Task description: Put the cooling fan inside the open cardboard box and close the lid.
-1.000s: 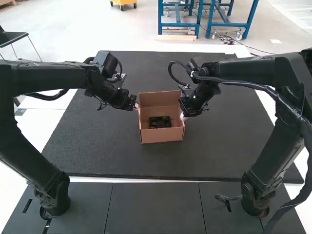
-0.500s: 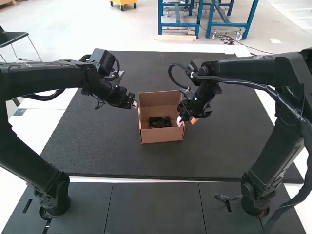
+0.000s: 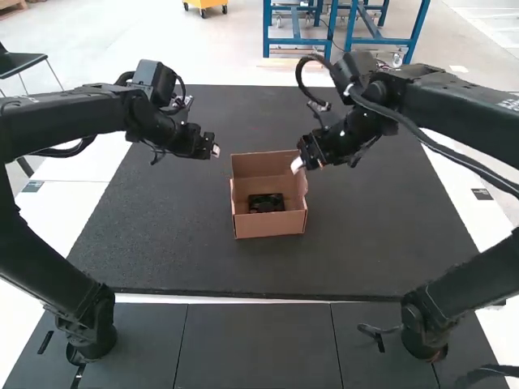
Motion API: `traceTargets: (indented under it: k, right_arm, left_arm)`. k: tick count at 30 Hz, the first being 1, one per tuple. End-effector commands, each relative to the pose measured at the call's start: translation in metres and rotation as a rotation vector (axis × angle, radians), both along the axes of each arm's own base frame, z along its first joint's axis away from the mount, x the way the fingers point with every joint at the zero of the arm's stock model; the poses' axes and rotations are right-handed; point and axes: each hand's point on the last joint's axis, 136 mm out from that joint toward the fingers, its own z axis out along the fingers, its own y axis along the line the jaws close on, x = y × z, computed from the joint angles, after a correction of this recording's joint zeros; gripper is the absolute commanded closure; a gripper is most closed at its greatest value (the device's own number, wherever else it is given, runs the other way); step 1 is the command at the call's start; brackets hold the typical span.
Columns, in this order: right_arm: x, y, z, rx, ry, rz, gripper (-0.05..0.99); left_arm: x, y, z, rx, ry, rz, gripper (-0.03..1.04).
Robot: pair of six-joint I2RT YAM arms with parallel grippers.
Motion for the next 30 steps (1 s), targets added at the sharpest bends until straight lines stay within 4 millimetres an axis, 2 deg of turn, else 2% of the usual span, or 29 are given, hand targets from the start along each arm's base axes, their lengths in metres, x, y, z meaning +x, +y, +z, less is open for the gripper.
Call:
traceTargets:
  k: [1,3,5,9,14,20,25,30]
  right_arm:
    - [0.005,-0.01,0.023,0.017,-0.166,-0.048,0.17]
    - [0.01,-0.013,0.04,0.058,-0.273,-0.07,0.17]
    - [0.005,-0.018,0.046,0.07,-0.303,-0.079,0.17]
    - [-0.004,-0.027,0.042,0.06,-0.279,-0.099,0.18]
    - [-0.017,-0.033,0.048,0.067,-0.273,-0.106,0.18]
    - [-0.035,-0.043,0.046,0.062,-0.229,-0.126,0.18]
    - [-0.046,-0.048,0.046,0.067,-0.211,-0.136,0.18]
    - [-0.046,-0.048,0.051,0.072,-0.22,-0.136,0.18]
  left_arm:
    - [0.008,-0.004,0.025,-0.023,-0.059,0.009,0.04]
    - [0.009,-0.008,0.027,-0.025,-0.063,0.002,0.04]
    - [0.011,-0.013,0.03,-0.027,-0.069,-0.009,0.04]
    - [0.014,-0.025,0.028,-0.026,-0.063,-0.035,0.04]
    - [0.02,-0.044,0.028,-0.028,-0.064,-0.072,0.04]
    - [0.025,-0.052,0.029,-0.027,-0.064,-0.085,0.04]
    - [0.022,-0.053,0.02,-0.014,-0.04,-0.094,0.04]
    - [0.005,-0.06,-0.001,0.016,0.033,-0.154,0.04]
